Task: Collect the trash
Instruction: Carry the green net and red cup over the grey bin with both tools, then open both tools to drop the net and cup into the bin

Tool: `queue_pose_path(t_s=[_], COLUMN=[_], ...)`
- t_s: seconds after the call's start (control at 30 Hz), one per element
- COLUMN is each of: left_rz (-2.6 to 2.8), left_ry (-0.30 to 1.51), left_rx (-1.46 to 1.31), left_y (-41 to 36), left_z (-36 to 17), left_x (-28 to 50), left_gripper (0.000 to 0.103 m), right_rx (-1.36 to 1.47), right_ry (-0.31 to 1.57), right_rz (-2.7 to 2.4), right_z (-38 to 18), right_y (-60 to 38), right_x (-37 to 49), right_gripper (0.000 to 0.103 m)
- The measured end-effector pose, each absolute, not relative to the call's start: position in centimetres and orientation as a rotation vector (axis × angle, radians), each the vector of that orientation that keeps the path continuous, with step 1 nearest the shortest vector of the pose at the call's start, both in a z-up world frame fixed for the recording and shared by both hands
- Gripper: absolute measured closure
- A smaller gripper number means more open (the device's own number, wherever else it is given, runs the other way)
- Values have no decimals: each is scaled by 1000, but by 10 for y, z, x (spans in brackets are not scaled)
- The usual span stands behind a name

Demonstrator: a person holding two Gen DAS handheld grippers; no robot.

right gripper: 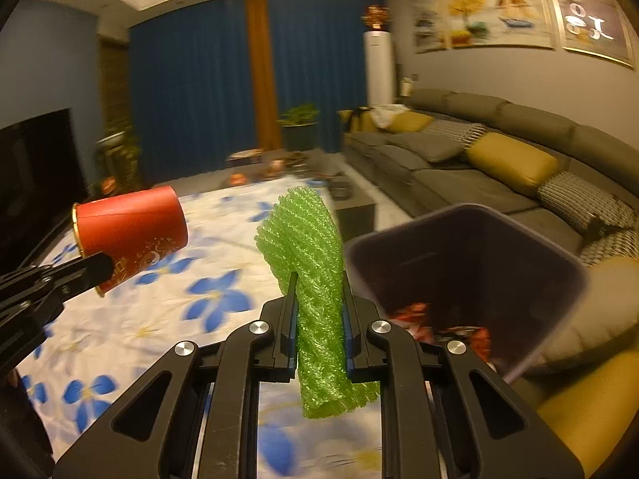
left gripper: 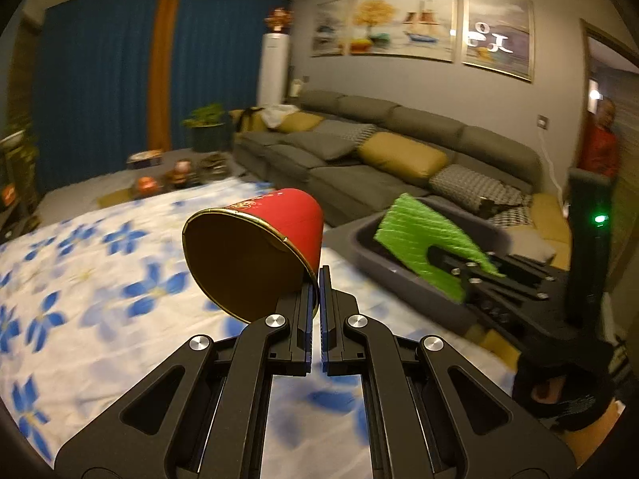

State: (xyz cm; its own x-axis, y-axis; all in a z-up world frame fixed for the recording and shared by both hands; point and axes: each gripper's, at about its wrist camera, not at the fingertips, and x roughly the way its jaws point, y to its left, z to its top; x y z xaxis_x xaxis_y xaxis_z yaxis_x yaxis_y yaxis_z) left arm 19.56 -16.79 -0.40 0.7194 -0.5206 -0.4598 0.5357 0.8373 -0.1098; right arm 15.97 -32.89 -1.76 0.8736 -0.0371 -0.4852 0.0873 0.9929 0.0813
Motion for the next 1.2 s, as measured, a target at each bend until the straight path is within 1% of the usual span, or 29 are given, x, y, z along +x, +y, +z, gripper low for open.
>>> queue_pose_path(t_s=[0.27, 0.4, 0.57, 0.6, 0.63, 0.7, 0.8, 0.83, 0.9, 0.97, 1.0, 1.03, 1.07, 1.1, 1.13, 1.17, 1.2], left_rz=[-709, -728, -753, -763, -771, -793, -812, -811, -823, -835, -830, -830, -828, -811, -798, -783, -751], left_ry=[527, 552, 581, 588, 593, 606, 623, 625, 644, 654, 650, 646, 643, 640, 635, 629, 614], left_rx=[36, 48, 53, 49, 45, 32, 15, 10, -3, -16, -18, -20, -21, -20, -21, -20, -16], left_y=[-252, -280, -305, -309, -312, -317, -321, -323, -323, -320, -323, -323, -321, -317, -312, -308, -301], left_z=[-14, -25, -34, -36, -37, -41, -46, -48, -51, -52, -52, -52, -52, -52, -51, -49, -48], left_x=[222, 237, 248, 251, 253, 257, 262, 264, 267, 267, 267, 266, 266, 265, 263, 261, 258], left_gripper=[101, 101, 101, 101, 101, 101, 101, 101, 100, 87, 76, 68, 64, 59, 50, 45, 37], right_rx=[148, 156, 171, 174, 176, 186, 197, 199, 199, 198, 200, 205, 206, 202, 187, 178, 169], right_ry=[543, 567, 574, 574, 573, 571, 571, 572, 572, 572, 574, 575, 574, 571, 566, 562, 554], right_rz=[-192, -210, -229, -233, -239, -250, -265, -268, -274, -280, -284, -284, -281, -285, -294, -297, -302], right_z=[-34, -44, -51, -52, -53, -55, -59, -60, -62, -63, -63, -63, -64, -63, -62, -61, -59], right_y=[-392, -405, -419, -420, -422, -426, -433, -434, -437, -436, -436, -437, -437, -437, -434, -434, -432], right_x=[172, 180, 180, 180, 180, 180, 180, 180, 178, 176, 175, 174, 174, 173, 171, 169, 167], right_gripper=[85, 85, 81, 80, 75, 69, 68, 64, 59, 59, 55, 51, 49, 48, 44, 42, 37])
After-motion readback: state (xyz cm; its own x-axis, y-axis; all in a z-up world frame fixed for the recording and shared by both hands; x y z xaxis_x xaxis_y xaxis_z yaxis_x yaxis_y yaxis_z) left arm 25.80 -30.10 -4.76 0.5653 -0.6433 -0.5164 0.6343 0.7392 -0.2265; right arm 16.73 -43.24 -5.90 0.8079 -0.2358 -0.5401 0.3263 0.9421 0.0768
